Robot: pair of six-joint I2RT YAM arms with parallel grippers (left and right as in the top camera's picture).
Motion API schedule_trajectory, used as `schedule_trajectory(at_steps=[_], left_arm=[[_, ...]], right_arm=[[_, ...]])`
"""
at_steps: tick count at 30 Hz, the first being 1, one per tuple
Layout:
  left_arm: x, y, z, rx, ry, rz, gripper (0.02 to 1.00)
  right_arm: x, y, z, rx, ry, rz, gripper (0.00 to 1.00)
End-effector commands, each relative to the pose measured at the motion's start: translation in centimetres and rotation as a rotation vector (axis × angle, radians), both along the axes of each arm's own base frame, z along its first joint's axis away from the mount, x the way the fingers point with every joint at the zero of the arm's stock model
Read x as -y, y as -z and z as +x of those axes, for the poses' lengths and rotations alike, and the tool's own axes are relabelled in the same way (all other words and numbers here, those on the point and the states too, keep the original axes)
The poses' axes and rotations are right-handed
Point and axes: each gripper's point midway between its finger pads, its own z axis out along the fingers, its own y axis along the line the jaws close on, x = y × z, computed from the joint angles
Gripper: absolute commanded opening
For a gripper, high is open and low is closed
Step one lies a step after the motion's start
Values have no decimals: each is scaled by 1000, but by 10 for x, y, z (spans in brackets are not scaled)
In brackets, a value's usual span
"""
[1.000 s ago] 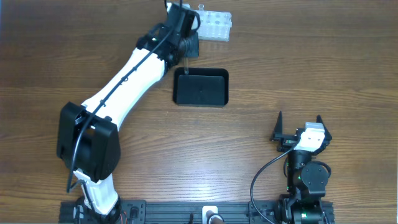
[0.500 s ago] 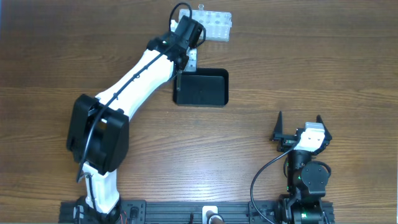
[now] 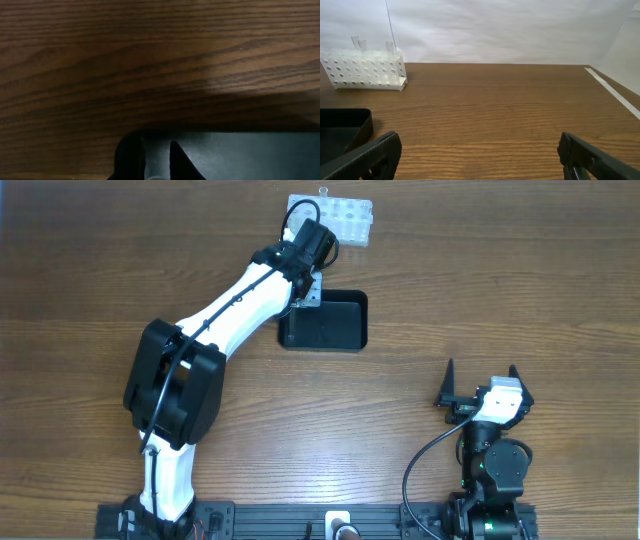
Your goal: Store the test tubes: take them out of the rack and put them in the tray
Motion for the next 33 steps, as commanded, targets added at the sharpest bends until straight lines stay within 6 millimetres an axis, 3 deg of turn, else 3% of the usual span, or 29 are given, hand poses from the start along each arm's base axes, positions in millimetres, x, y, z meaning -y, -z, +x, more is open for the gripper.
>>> schedule_trajectory(at_steps=[1, 8, 16, 22, 28, 33], left_arm=[[3, 7, -2, -15, -11, -10, 66], [4, 23, -5, -51, -7, -6, 80], [3, 25, -5, -54, -7, -3, 132], [5, 20, -3, -37, -5, -14, 248], [4, -6, 2, 18, -10, -27, 308], [-2, -59, 19, 178, -42, -30, 321]], right_arm=[[1, 3, 0, -2, 2, 3, 991], [1, 3, 0, -2, 1, 3, 991], [1, 3, 0, -2, 2, 3, 993], [1, 3, 0, -2, 2, 3, 993], [1, 3, 0, -2, 1, 3, 991], [1, 3, 0, -2, 1, 3, 993]])
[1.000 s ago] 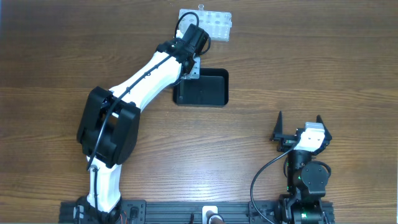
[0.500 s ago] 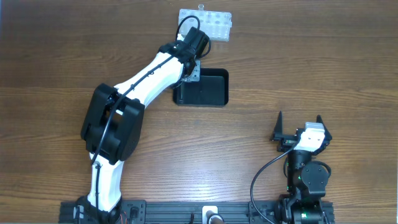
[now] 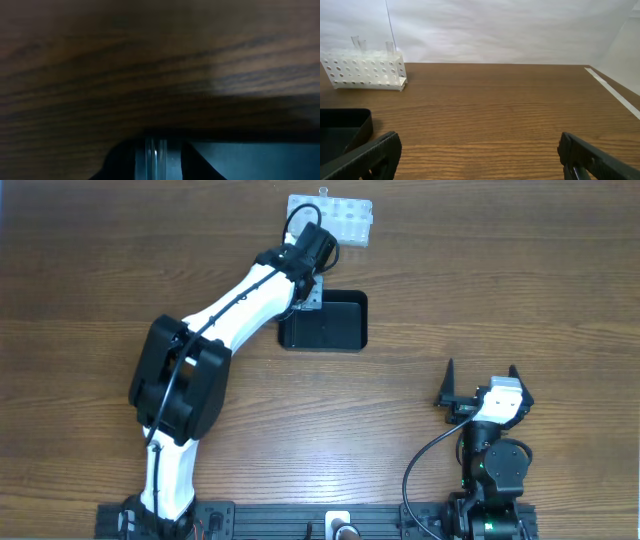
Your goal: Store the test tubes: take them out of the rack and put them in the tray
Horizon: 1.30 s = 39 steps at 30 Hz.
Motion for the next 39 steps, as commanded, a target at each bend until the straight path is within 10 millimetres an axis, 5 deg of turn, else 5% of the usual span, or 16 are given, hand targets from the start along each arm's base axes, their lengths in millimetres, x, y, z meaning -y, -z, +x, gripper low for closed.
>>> schedule_trajectory(at_steps=[1, 6, 12, 25, 39], left_arm=[[-6, -82, 21, 226, -41, -27, 336], [-3, -150, 51, 464, -7, -73, 437], [6, -177, 83, 631, 83, -63, 505], [7, -131, 141, 690, 306, -176, 608], [25, -92, 162, 756, 444, -193, 641]], right_arm=[[1, 2, 0, -2, 2, 3, 991], [1, 3, 0, -2, 2, 3, 993], [1, 3, 0, -2, 1, 3, 991], [1, 3, 0, -2, 2, 3, 993], [1, 3, 0, -2, 1, 3, 991]])
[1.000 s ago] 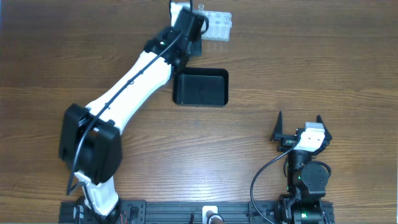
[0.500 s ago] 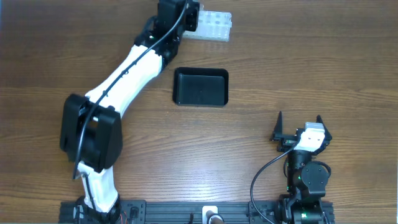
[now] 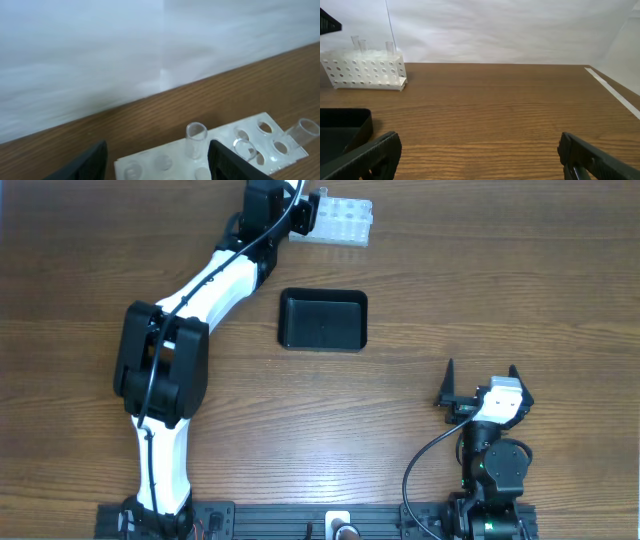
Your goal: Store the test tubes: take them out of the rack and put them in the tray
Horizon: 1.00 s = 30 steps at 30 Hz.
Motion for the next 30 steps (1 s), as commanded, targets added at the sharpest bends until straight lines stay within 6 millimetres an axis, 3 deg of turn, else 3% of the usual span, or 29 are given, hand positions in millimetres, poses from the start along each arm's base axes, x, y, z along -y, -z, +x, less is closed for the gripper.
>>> schedule_trajectory(at_steps=[1, 23, 30], left_arm=[[7, 23, 4, 4, 50, 10, 641], [26, 38, 23, 69, 120, -43, 638], [30, 42, 29, 65, 118, -70, 566]], right_arm=[[1, 3, 0, -2, 2, 3, 991], [1, 3, 0, -2, 2, 3, 991], [1, 3, 0, -2, 2, 3, 993]])
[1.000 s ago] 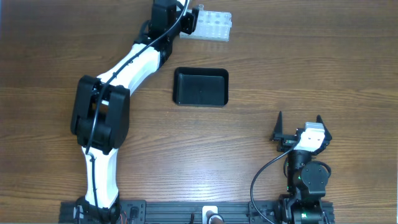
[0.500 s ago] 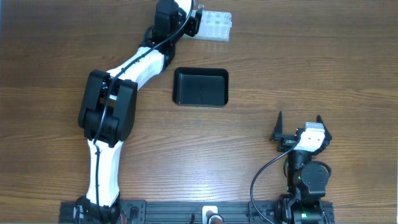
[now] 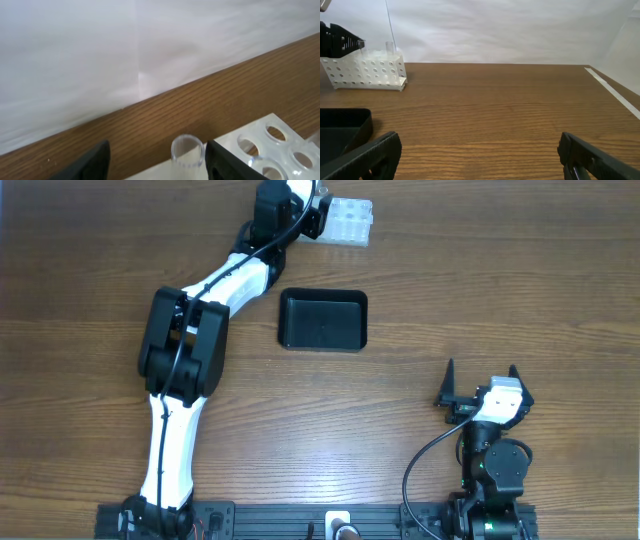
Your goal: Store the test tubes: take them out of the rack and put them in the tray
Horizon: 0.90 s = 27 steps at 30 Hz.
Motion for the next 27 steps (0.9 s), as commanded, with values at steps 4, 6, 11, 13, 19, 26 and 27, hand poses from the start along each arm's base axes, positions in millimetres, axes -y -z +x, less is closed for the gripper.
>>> schedule_trajectory(at_steps=[4, 6, 11, 13, 19, 26, 27], left_arm=[[2, 1, 6, 7, 13, -24, 470], [2, 1, 6, 10, 13, -25, 417], [6, 0, 5, 14, 19, -27, 338], [9, -2, 4, 20, 23, -29, 323], [13, -2, 2, 20, 30, -29, 297], [15, -2, 2, 16, 30, -35, 229], [15, -2, 2, 16, 30, -35, 220]], right_arm=[[1, 3, 0, -3, 2, 3, 991], [1, 3, 0, -3, 2, 3, 993], [1, 3, 0, -3, 1, 3, 991], [1, 3, 0, -3, 2, 3, 993], [1, 3, 0, -3, 2, 3, 993], [1, 3, 0, -3, 1, 3, 991], [1, 3, 0, -3, 2, 3, 991]])
